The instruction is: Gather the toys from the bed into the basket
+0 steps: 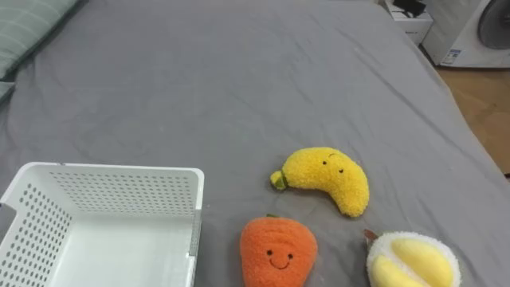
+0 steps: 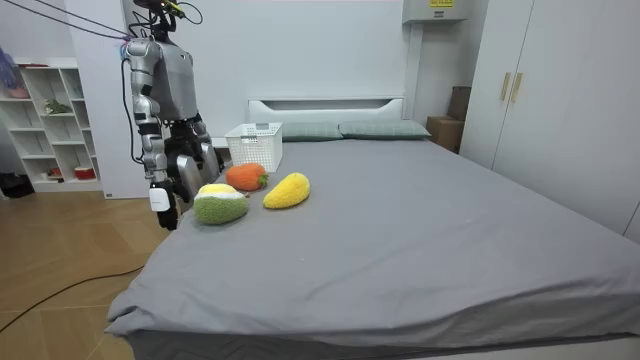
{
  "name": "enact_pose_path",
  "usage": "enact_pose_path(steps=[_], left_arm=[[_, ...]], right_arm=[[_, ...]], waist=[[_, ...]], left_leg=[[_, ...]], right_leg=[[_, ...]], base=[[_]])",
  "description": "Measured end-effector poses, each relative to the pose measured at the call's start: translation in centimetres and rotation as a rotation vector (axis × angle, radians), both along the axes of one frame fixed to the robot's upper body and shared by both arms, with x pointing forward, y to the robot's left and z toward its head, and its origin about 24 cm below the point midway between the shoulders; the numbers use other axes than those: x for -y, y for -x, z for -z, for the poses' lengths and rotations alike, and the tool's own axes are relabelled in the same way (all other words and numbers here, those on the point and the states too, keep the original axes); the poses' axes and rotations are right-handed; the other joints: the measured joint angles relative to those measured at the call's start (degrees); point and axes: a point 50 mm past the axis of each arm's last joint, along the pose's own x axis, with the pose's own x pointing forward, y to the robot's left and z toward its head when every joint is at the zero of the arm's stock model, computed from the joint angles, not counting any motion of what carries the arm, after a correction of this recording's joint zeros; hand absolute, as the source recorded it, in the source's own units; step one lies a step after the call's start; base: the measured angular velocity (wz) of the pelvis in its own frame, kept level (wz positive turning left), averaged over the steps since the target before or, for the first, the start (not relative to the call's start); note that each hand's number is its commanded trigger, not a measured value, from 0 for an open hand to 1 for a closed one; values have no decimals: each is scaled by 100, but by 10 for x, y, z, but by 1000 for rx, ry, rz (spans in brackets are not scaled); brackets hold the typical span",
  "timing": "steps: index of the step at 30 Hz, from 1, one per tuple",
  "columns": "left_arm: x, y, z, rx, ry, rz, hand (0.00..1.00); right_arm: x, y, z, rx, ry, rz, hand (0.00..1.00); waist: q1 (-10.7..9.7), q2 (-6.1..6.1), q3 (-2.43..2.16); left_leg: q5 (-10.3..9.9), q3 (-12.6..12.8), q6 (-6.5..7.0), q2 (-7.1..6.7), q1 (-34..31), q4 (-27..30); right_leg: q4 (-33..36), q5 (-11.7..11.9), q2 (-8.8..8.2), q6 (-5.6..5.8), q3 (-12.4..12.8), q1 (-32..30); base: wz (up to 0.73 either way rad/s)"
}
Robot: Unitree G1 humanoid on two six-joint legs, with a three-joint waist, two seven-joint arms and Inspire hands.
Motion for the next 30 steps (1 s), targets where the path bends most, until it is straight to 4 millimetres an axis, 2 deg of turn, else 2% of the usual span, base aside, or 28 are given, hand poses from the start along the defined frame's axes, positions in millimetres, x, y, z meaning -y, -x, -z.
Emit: enact_pose_path(steps=[3,4,5,6,14,17,19,20,21,24,25,30], left_arm=[[0,0,0,-8,-7,28,0],[0,-1,0,-7,-9,28,0],[0,-1,0,-7,-12,28,0],[0,0,0,-11,-22,25,0],[0,4,0,-40,-48,76,0],[0,8,0,-51,-47,73,0],[0,8,0,-52,-47,72,0],[0,9,0,-55,-47,74,0],[-1,9,0,-60,-47,70,0],[-4,9,-1,-57,-54,38,0],[-5,9,-1,-58,-55,31,0],[-9,16,-2,-80,-65,-2,0]], right_arm=[[0,1,0,1,-2,8,0],[0,0,0,2,-3,8,0],[0,0,0,2,-3,8,0],[0,0,0,2,-3,7,0],[-2,1,0,4,-19,11,0],[-1,4,0,7,-27,49,0],[-1,6,0,5,-27,63,0],[-1,8,0,2,-27,75,0],[-1,10,0,3,-29,108,0],[0,16,0,-3,-41,212,0],[0,19,0,-7,-41,234,0],[7,42,-3,-43,-13,451,0]], waist=[[3,-8,-10],[6,16,-48],[8,5,-51],[11,22,-39],[-2,14,-44],[-24,-17,-22],[-20,-17,-21],[-21,12,-39],[-23,-11,-27],[-25,-4,-38],[-35,-37,-19],[-335,-61,-36]], left_leg=[[0,10,0,0,7,1],[0,10,0,-1,23,2],[1,9,-1,-1,34,1],[1,9,-1,0,52,0],[1,11,0,2,78,4],[1,7,0,1,77,-2],[1,9,0,0,77,-9],[1,10,0,1,79,-10],[1,10,0,1,74,-12],[1,10,-1,2,107,-16],[1,11,-1,2,121,-16],[1,8,-1,2,200,-29]], right_leg=[[-1,0,-2,0,-6,-1],[-1,1,-1,-1,-2,-3],[1,2,0,-2,2,1],[4,3,3,-3,10,15],[9,18,-4,-5,-8,41],[7,18,-4,-4,-7,46],[7,18,6,-3,25,44],[10,18,7,-3,37,43],[12,18,7,-3,37,51],[8,17,8,-2,38,92],[3,17,7,-2,35,100],[7,12,3,-2,58,184]], base=[[0],[0],[0],[0],[0],[0],[0],[0],[0],[0],[0],[0]])
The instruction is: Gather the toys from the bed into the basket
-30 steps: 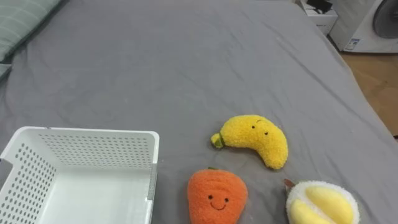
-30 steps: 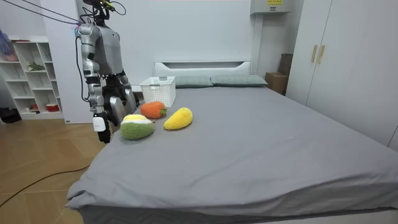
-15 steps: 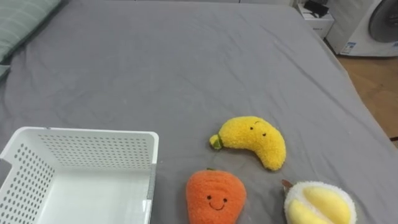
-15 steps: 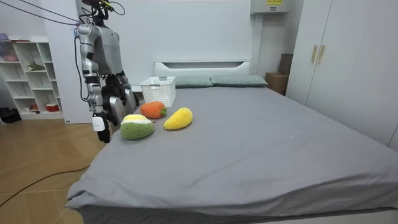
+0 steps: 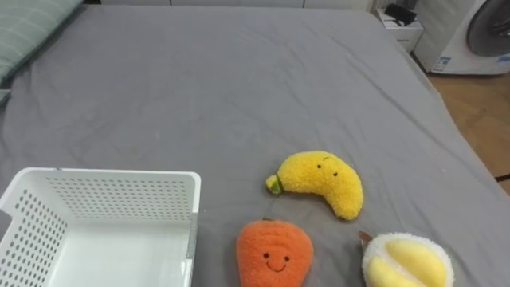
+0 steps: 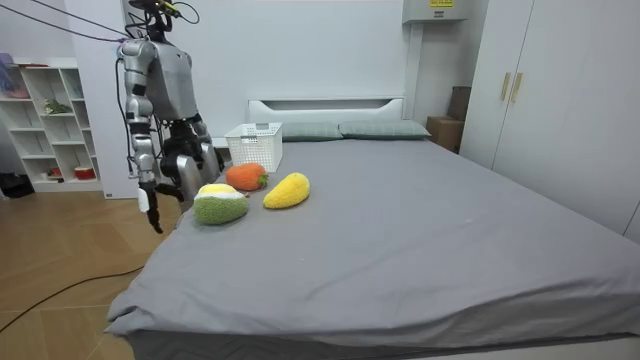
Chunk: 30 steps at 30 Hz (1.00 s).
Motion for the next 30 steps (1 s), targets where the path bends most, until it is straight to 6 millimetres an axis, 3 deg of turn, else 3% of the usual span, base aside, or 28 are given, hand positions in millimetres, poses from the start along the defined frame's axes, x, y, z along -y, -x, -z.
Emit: enact_pose_path(steps=[5,10,13,17,19,22,24,30], left_arm=[[-9,5,-3,-17,-22,4,0],[-19,9,-6,-24,-49,-15,0],[-27,12,-8,-29,-68,-21,0],[-27,11,-8,-26,-68,-20,0],[-27,11,-9,-25,-69,-16,0],[-27,10,-9,-18,-74,-10,0],[-26,8,-9,-15,-74,2,0],[-26,6,-9,-10,-77,11,0]], right_arm=[[6,22,-4,-68,52,142,0],[32,12,-11,-46,172,196,0],[70,-24,-26,59,337,242,0],[96,-66,-45,173,481,258,0],[109,-95,-67,273,597,209,0],[116,-120,-88,371,699,182,0],[118,-136,-105,434,786,144,0],[112,-164,-137,531,969,-27,0]], waist=[[-45,-134,-5],[-76,-258,-2],[-136,-320,-3],[-124,-334,-10],[-112,-311,-9],[-105,-325,-13],[-84,-284,-48],[28,-241,-39]], left_leg=[[3,52,-5,6,67,15],[2,167,-3,3,77,-15],[0,199,2,0,45,9],[3,222,4,6,-3,17],[3,243,3,11,5,13],[4,242,2,17,-31,8],[4,236,1,21,-70,1],[3,239,-1,28,-95,-18]], right_leg=[[31,-11,16,-7,88,2],[112,-15,25,8,215,-63],[110,1,18,19,200,-107],[111,35,26,20,213,-173],[103,35,34,19,225,-197],[112,37,40,16,222,-242],[120,37,43,15,211,-260],[128,40,48,10,208,-287]], base=[[-7],[-13],[-7],[-2],[-4],[0],[4],[0]])
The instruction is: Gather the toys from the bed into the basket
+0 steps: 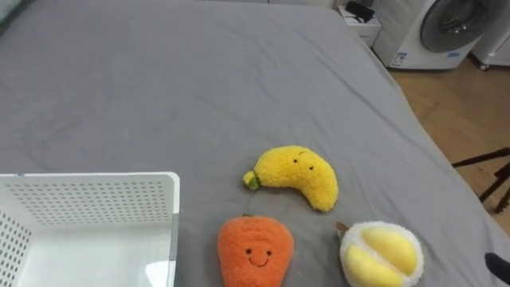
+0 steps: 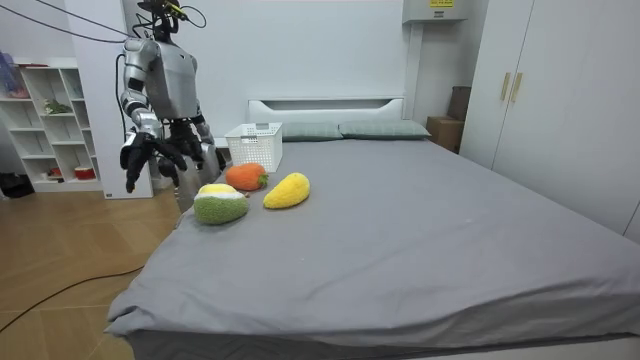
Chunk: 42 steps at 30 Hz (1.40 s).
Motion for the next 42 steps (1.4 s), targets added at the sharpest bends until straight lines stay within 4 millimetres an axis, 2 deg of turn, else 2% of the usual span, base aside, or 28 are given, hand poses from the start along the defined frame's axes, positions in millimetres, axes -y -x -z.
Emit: enact_pose_path(steps=[4,6,13,17,22,27,32,33,38,42], left_arm=[[2,-1,1,-7,2,30,0],[2,-1,1,-5,2,33,0],[4,-3,1,-2,2,54,0],[5,-2,1,3,10,54,0],[7,-1,2,5,17,49,0],[11,0,3,-7,26,54,0],[10,3,2,-19,26,46,0],[10,4,2,-28,27,54,0],[10,7,2,-49,25,77,0],[12,6,2,-44,28,78,0]], right_arm=[[-12,-20,-23,19,155,-137,0],[-17,-25,-27,3,215,-186,0],[-33,-37,-31,-77,357,-337,0],[-37,-40,-29,-105,355,-416,0],[-44,-42,-17,-163,283,-534,0],[-52,-31,16,-314,101,-667,0],[-55,-30,23,-339,27,-746,0],[-55,-27,28,-361,0,-761,0],[-59,-7,55,-525,-108,-818,0],[-60,0,63,-584,-138,-847,0]], waist=[[21,47,14],[41,44,12],[184,67,18],[201,104,23],[221,124,18],[271,72,-4],[303,62,-16],[315,43,-28],[324,-11,-22],[339,-22,-17]], left_leg=[[1,1,0,-1,-14,6],[1,1,0,-2,-18,16],[1,23,0,0,-16,8],[0,13,0,1,-6,-2],[0,7,0,3,-16,5],[0,-67,1,-10,-23,41],[1,-92,2,-9,-13,65],[1,-102,2,-10,-3,67],[1,-176,2,-16,-4,90],[-1,-178,2,-16,-2,71]], right_leg=[[79,-1,-6,0,-11,-56],[78,-1,-11,0,-18,-54],[77,0,-8,-1,-6,-21],[77,-1,-10,0,-15,20],[76,-1,-30,0,-58,24],[54,-2,-54,2,-153,20],[35,-2,-59,0,-171,26],[27,-2,-58,0,-178,48],[-19,0,-66,-1,-250,138],[-21,-1,-66,-2,-233,152]], base=[[0],[0],[-2],[1],[2],[6],[3],[5],[7],[0]])
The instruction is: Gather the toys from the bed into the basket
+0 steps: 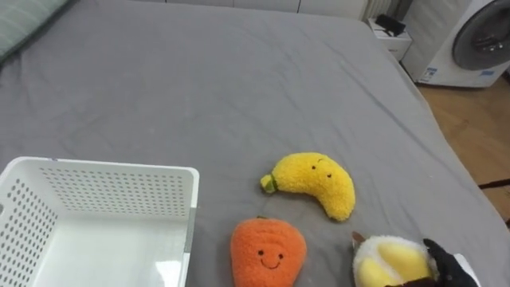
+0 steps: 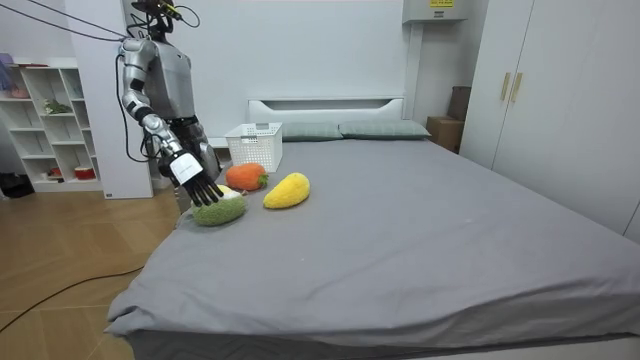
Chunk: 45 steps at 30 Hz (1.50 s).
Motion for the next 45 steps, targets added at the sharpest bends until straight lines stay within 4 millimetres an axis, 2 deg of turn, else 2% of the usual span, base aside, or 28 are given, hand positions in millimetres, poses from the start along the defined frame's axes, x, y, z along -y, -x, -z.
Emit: enact_pose_path(steps=[8,14,15,16,17,26,35,45], left_arm=[[-3,-12,-3,54,-14,14,0],[-3,-15,-3,67,-16,16,0],[-3,-15,-3,67,-16,16,0],[-3,-15,-3,67,-16,16,0],[-3,-15,-3,66,-16,16,0],[-3,-11,-3,44,4,14,0],[-3,-11,-3,40,7,14,0],[-4,-7,-3,30,19,21,0]], right_arm=[[-1,6,6,-39,-31,-5,0],[-1,5,8,-70,-24,-33,0],[-1,6,10,-77,-26,-30,12],[-1,7,10,-80,-27,-30,62],[-1,8,11,-85,-29,-27,100],[8,15,15,-128,3,2,100],[2,16,19,-151,-13,-17,100],[2,18,20,-172,3,-47,100]], waist=[[99,-27,7],[98,-56,14],[98,-58,14],[98,-58,15],[99,-63,18],[132,-102,20],[142,-97,18],[265,-86,20]], left_leg=[[1,-6,0,0,-10,10],[1,-65,0,-3,-15,16],[1,-79,0,-3,-11,16],[0,-83,-1,-3,-11,14],[0,-92,-1,-4,-11,6],[-1,-97,-3,-2,-2,20],[0,-119,-3,-3,-8,24],[-1,-148,-3,-3,11,44]], right_leg=[[-25,-5,1,-2,-22,-14],[-24,-4,0,-3,-74,6],[-25,-4,0,-3,-86,22],[-26,-4,0,-3,-90,35],[-30,-4,2,-3,-94,65],[-112,6,12,-13,-85,78],[-106,6,13,-13,-98,78],[-100,7,1,-15,-147,117]], base=[[0],[5],[4],[6],[3],[0],[0],[2]])
